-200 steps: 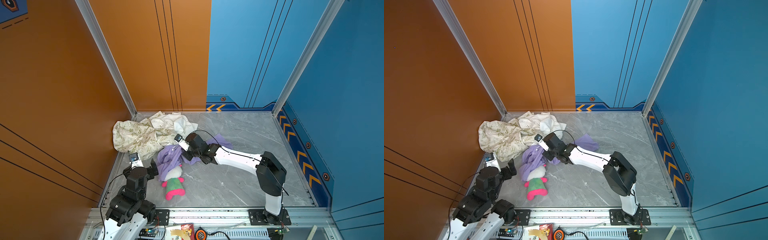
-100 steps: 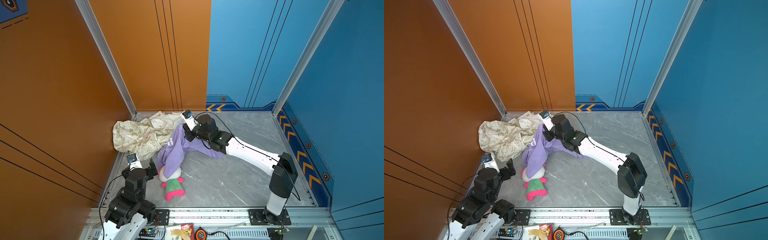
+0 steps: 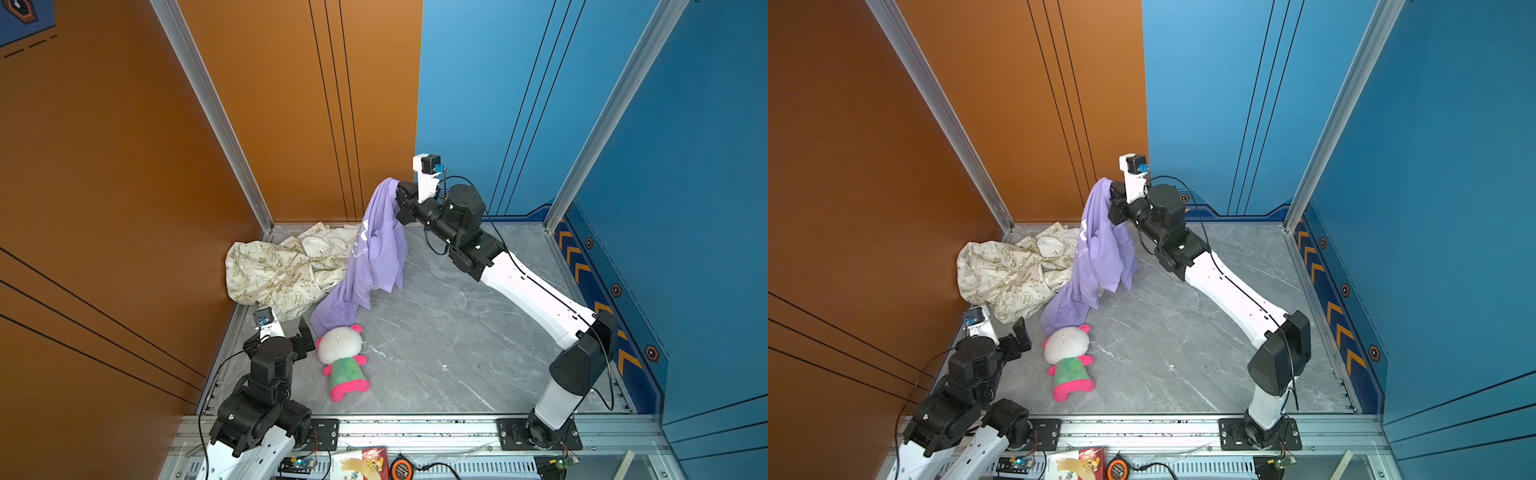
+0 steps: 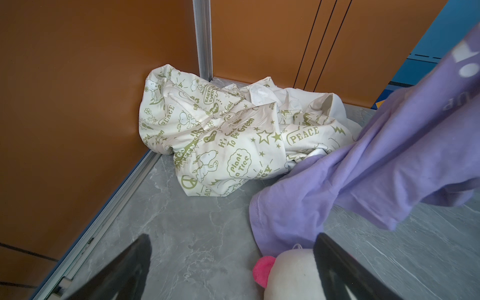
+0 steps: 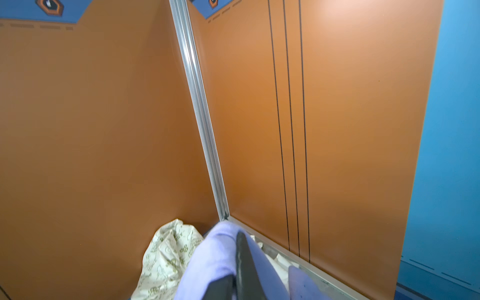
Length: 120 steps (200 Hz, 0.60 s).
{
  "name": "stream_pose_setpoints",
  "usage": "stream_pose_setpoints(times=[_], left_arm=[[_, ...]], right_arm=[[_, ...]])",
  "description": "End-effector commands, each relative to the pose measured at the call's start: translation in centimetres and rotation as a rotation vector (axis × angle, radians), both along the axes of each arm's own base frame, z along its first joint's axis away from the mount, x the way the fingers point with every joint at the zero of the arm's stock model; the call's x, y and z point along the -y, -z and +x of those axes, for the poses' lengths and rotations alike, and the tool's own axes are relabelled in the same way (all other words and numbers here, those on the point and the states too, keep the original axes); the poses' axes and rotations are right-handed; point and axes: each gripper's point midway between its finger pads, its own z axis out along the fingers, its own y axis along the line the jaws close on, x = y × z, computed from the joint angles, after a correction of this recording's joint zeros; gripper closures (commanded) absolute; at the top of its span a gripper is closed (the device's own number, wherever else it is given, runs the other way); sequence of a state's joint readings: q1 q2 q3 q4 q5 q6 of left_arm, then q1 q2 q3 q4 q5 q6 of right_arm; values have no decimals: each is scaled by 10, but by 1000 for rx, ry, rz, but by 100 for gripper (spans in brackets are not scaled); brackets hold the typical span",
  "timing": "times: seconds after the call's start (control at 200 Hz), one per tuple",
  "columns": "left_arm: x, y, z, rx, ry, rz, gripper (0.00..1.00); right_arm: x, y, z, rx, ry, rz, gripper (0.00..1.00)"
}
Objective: Pick out a specific cloth from the pile
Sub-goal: 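Lift the lavender T-shirt with the right gripper and carry it toward the far corner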
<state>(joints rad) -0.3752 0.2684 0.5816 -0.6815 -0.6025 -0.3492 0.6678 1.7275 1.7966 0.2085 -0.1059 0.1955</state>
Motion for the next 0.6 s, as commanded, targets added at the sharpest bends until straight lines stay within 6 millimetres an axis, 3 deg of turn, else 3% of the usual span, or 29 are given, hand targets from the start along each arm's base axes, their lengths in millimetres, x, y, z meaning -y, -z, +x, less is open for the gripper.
stream_pose_setpoints(times=[0.0, 0.355, 0.475, 0.596], left_arm=[[-3, 4, -2, 0, -17, 7, 2], [-3, 4, -2, -2, -15, 9, 2], [-2, 4, -2, -1, -11, 8, 2], [-2, 3, -2, 1, -9, 8, 2]], right_arm=[[51, -92, -25, 168, 37, 194, 100], [160, -152, -27, 303, 292, 254, 100], [194, -154, -23, 280, 394, 271, 100], [212, -142, -11, 218, 443, 262, 100]])
